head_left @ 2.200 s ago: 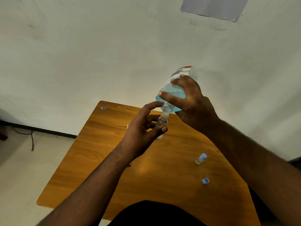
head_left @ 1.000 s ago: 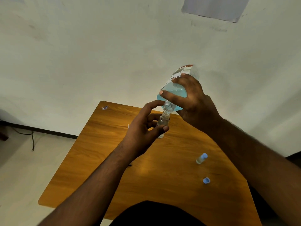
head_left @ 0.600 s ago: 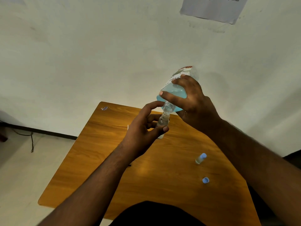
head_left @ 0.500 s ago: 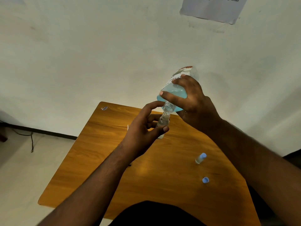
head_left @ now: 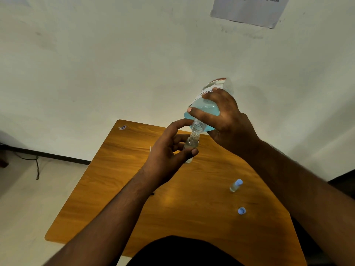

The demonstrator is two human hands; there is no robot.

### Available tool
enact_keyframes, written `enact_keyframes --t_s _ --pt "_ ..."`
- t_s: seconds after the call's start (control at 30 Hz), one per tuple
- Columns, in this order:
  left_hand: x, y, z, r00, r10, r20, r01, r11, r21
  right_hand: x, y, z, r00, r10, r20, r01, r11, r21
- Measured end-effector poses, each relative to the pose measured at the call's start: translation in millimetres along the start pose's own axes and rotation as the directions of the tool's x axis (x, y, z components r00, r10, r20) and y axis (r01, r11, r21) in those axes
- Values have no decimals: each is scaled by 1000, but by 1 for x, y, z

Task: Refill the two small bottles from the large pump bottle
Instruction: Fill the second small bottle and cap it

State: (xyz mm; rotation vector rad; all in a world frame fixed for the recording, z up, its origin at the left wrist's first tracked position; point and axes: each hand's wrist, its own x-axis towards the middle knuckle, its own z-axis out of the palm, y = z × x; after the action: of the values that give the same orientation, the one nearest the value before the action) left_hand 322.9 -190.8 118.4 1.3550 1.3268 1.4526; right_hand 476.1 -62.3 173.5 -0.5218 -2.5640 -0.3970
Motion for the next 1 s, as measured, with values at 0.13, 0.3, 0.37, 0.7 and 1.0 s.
enact_keyframes --t_s 0.13,0.3,0.37,0.7,1.0 --pt "-1 0 1 1000 -4 1 4 1000 -2 -1 0 0 1000 -2 3 2 1000 -8" --pt "0 0 1 1000 4 1 -4 1000 4 -2 0 -2 1000 -2 -5 2 1000 -2" --pt "0 1 1 1000 4 0 -4 1000 8 -1 0 -3 1000 3 -4 -3 1000 2" --pt "-2 5 0 999 51 -4 -51 999 1 -4 -5 -1 998 66 -10 -64 992 104" --pt "1 5 3 997 72 -21 -73 997 -35 -15 -7 14 969 245 -20 -224 913 341"
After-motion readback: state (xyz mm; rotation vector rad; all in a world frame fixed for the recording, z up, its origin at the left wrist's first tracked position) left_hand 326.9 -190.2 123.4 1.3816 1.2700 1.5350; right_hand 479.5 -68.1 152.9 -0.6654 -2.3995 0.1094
